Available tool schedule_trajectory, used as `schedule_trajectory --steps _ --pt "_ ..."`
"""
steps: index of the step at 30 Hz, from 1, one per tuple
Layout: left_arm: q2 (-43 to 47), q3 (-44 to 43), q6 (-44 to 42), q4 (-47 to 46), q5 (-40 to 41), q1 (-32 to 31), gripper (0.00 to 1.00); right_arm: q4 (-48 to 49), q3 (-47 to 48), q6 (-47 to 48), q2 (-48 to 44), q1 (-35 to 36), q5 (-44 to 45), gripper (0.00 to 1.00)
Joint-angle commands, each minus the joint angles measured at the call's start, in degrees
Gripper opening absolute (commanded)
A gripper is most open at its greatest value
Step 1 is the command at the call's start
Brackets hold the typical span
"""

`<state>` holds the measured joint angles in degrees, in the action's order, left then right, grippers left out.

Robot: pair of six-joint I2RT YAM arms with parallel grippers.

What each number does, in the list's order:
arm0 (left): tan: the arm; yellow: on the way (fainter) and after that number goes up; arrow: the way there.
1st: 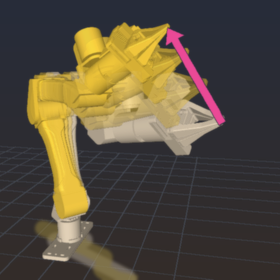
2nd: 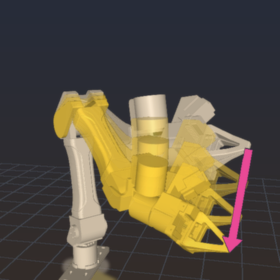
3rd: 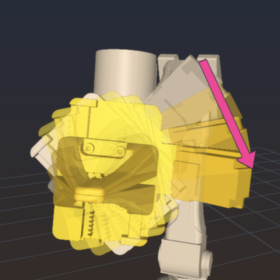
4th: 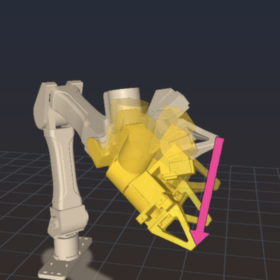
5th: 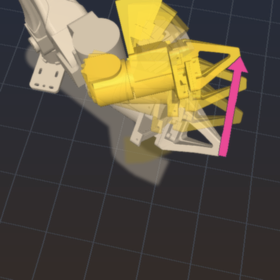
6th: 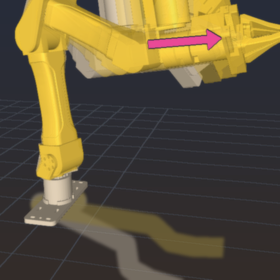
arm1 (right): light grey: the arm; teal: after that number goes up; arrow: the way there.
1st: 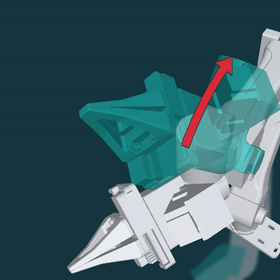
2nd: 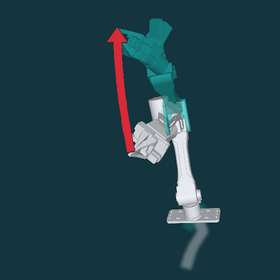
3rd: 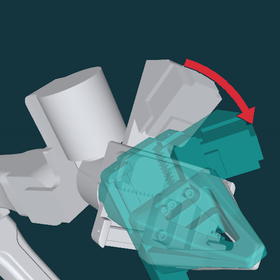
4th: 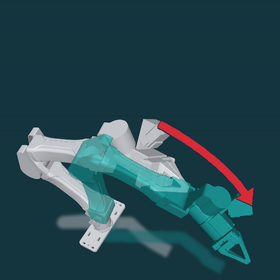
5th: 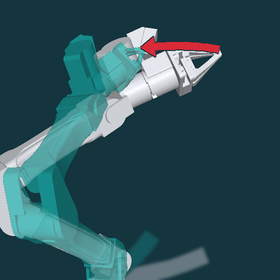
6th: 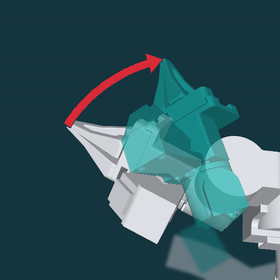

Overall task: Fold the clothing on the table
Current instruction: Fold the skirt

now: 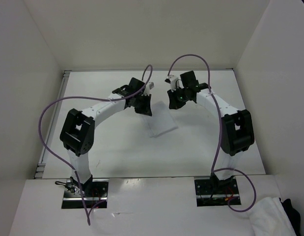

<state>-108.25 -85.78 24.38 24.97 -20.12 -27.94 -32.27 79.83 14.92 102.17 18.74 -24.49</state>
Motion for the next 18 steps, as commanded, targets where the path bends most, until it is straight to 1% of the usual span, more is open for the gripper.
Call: schedule_trajectory --steps 1,3,5,7,9,13,16,18 --pt "-1.9 1.1 0.1 5.0 15.4 -2.5 0.0 -1.0 3.2 2.0 -2.9 -0.3 3.7 0.17" --pt "-4.2 0.2 0.1 7.1 21.1 -3.8 0.0 -1.5 3.8 2.7 -4.6 -0.3 5.1 0.16" --pt "-4.3 1.0 0.7 7.1 23.5 -3.8 0.0 -2.7 4.4 2.7 -5.4 -0.3 5.6 0.13" --pt "-4.9 1.0 0.7 7.1 27.2 -3.8 0.0 -3.6 5.1 3.3 -6.1 -0.3 4.8 0.13" --pt "-7.2 -0.8 0.7 8.3 30.0 -4.3 0.0 -4.5 5.1 3.3 -7.6 -0.3 4.2 0.12" --pt "-10.0 -1.9 -0.6 9.7 31.8 -4.3 0.0 -5.6 5.6 3.8 -8.8 -0.3 3.7 0.12" --pt "-10.7 -1.4 -1.2 8.2 31.8 -4.3 0.0 -6.1 5.6 4.3 -9.4 -0.8 3.7 0.12" --pt "-12.9 -3.1 -1.7 8.2 31.8 -4.3 0.0 -6.8 6.1 4.3 -10.0 -0.8 3.1 0.12"
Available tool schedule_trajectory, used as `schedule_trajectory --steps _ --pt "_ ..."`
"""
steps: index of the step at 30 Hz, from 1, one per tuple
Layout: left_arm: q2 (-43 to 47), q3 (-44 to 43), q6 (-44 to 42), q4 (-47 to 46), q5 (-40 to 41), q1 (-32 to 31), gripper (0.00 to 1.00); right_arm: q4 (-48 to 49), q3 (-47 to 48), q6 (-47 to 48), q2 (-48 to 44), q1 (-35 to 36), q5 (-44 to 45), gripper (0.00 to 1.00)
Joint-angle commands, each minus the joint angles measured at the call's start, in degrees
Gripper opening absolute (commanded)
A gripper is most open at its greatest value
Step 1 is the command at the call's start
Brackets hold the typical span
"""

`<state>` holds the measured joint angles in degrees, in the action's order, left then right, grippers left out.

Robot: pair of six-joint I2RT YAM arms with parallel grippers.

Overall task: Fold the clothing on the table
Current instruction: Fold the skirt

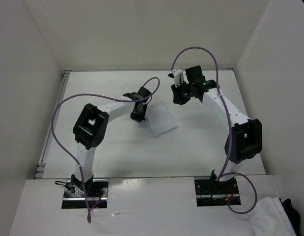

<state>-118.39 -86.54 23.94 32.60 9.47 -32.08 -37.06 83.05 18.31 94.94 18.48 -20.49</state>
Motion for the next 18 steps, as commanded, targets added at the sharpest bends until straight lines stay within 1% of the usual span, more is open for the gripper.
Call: schedule_trajectory --steps 1,6,9,10,13,15,16,18 --pt "-3.7 -3.2 -1.3 0.5 2.2 0.4 0.0 -2.0 2.9 0.9 -2.7 -0.6 -0.9 0.12" --pt "-9.0 -9.6 -4.4 0.5 2.7 2.3 0.0 -2.5 2.9 0.9 -3.9 -0.6 -0.9 0.12" --pt "-12.6 -15.1 -7.0 1.2 3.3 3.9 0.0 -3.0 2.4 1.5 -4.9 -0.6 -0.9 0.12" --pt "-14.7 -18.7 -7.5 2.4 3.3 5.2 0.0 -3.0 1.7 1.5 -4.9 -0.6 -0.3 0.12" --pt "-17.1 -25.1 -8.1 4.0 3.3 7.6 0.0 -3.0 0.3 1.5 -6.2 -1.1 -0.3 0.11" --pt "-17.7 -25.9 -8.1 4.0 3.3 9.0 0.0 -3.0 -0.3 0.8 -6.9 -1.7 -0.3 0.11" --pt "-16.5 -25.9 -8.1 4.0 3.3 9.6 0.0 -3.0 -0.9 0.2 -7.4 -1.7 -0.3 0.11" --pt "-14.6 -23.9 -8.1 2.8 4.0 10.8 0.03 -1.8 -2.1 -3.2 -7.9 -3.5 -1.6 0.11"
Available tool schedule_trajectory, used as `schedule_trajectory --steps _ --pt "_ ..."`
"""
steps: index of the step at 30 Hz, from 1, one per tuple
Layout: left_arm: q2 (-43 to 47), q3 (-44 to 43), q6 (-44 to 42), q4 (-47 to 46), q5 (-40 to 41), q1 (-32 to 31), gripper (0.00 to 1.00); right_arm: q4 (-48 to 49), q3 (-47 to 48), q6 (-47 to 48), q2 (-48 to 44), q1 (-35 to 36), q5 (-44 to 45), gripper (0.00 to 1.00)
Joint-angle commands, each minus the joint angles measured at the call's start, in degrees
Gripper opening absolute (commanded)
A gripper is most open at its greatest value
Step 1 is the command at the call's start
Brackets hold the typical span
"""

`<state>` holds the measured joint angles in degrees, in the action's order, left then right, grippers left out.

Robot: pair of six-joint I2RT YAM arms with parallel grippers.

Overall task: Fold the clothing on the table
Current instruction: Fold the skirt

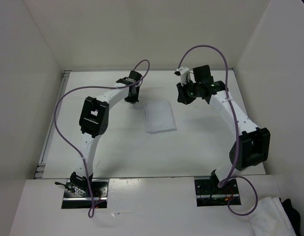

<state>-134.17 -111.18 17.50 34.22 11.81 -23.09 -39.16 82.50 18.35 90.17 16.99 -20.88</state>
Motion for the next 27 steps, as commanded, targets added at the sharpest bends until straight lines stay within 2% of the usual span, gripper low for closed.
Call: schedule_trajectory --steps 1,3,5,7,8,9,10,11,14,22,24,27 --pt "4.7 2.2 -1.7 0.3 1.6 1.8 0.05 0.8 -2.2 -4.4 -3.8 -2.6 -2.2 0.14" --pt "12.0 6.8 -0.5 -2.3 1.6 1.8 0.18 0.8 -2.8 -5.1 -4.3 -2.6 -3.0 0.18" --pt "17.5 9.7 1.7 -4.5 -3.0 1.8 0.46 -0.6 -1.1 -3.9 -3.8 -2.6 -3.0 0.22" --pt "25.4 13.7 5.2 -5.7 -6.3 1.8 0.56 -0.6 2.0 -5.9 -3.2 -2.6 -1.0 0.38" --pt "28.0 15.2 6.3 -7.4 -9.8 1.8 0.64 -0.6 2.9 -7.3 -3.2 -2.6 0.2 0.41" --pt "32.3 16.9 7.3 -8.1 -11.0 1.3 0.74 -0.6 3.6 -8.8 -2.7 -2.6 0.2 0.41" --pt "34.3 18.4 8.1 -8.6 -11.7 0.8 0.8 -0.6 3.6 -9.4 -2.7 -2.6 0.2 0.41" --pt "36.0 21.5 8.1 -9.2 -11.7 0.2 0.84 -0.6 3.6 -10.0 -3.2 -2.6 0.2 0.49" --pt "40.9 25.3 8.1 -7.8 -10.9 -1.0 1.0 1.5 0.3 -12.9 -5.4 -2.6 1.8 0.51" --pt "54.5 32.8 6.8 -8.2 -2.4 -1.0 1.0 4.7 -5.8 -15.1 -10.8 -3.1 4.1 0.51" --pt "56.6 34.9 4.7 -9.3 -1.8 -1.0 1.0 5.2 -7.0 -14.3 -11.6 -3.1 4.1 0.47" --pt "59.8 34.9 1.7 -10.7 0.1 -1.0 1.0 5.2 -6.4 -15.0 -12.9 -3.1 5.8 0.47"
